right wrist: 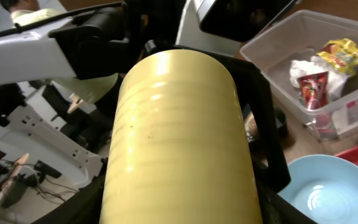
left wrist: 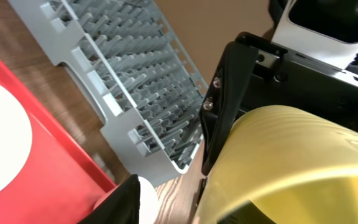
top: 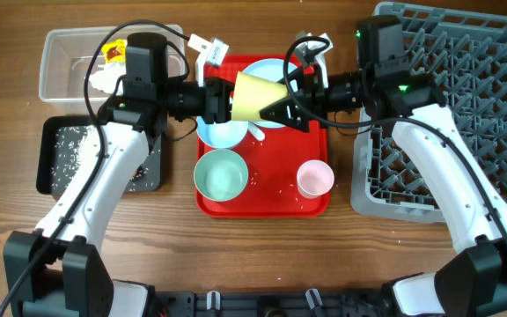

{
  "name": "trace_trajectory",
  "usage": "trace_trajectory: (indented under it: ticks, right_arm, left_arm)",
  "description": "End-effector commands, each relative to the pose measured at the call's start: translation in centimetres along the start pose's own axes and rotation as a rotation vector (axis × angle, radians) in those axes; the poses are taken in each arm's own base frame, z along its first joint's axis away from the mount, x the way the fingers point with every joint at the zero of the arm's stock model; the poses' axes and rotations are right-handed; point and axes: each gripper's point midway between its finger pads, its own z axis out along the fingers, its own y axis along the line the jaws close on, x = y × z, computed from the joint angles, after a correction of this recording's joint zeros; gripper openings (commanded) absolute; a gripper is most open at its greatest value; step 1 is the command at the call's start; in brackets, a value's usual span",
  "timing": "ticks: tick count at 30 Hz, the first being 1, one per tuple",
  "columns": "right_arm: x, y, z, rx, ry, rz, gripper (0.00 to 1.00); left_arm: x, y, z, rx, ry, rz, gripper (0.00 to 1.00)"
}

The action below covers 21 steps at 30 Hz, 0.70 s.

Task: Sort waste into correct bins and load items into the dishwasher rack
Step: 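Hand the yellow cup from the left gripper to the right gripper, then carry the yellow cup with the right gripper and place it in the rack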

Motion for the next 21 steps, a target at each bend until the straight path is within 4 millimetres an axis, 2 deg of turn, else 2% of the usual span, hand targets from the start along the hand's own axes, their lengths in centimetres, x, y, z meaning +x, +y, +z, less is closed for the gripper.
trace_trajectory:
  ticks: [1, 7, 11, 14, 17, 18, 19, 20, 21]
  right_arm:
    - [-0.2, -1.7, -0.9, 0.073, -0.009, 0.046, 0.54]
    - [-0.5, -3.1, -2.9, 0.125, -0.039, 0.066, 0.54]
    - [0.4, -5.4, -4.1, 0.253, -0.02, 0.118, 0.55]
    - [1.1, -6.9, -4.6, 0.344, -0.002, 0.17, 0.55]
    - [1.8, -8.7, -5.4, 0.467, -0.001, 0.287, 0.56]
    - [2.2, -9.2, -5.7, 0.507, 0.002, 0.327, 0.56]
    - [2.7, -9.8, -6.2, 0.56, 0.007, 0.375, 0.56]
    - [3.4, -10.4, -6.7, 0.618, 0.015, 0.42, 0.55]
    - [3.9, -10.6, -7.2, 0.655, 0.025, 0.444, 0.56]
  left_arm:
    - [-0.1, 1.0, 0.1, -0.043, -0.008, -0.005, 0.41]
    - [0.0, 1.9, 0.0, -0.093, -0.011, -0.028, 0.43]
    - [0.6, 3.9, -0.3, -0.202, -0.01, -0.085, 0.47]
    - [0.8, 5.0, -0.5, -0.265, -0.016, -0.101, 0.53]
    - [0.9, 6.0, -0.8, -0.324, -0.021, -0.114, 0.67]
    - [1.0, 6.4, -1.0, -0.352, -0.022, -0.121, 0.79]
    - [1.1, 6.7, -1.1, -0.37, -0.023, -0.125, 0.96]
    - [1.0, 6.9, -1.2, -0.384, -0.026, -0.125, 1.0]
    - [1.0, 7.1, -1.2, -0.393, -0.028, -0.125, 1.0]
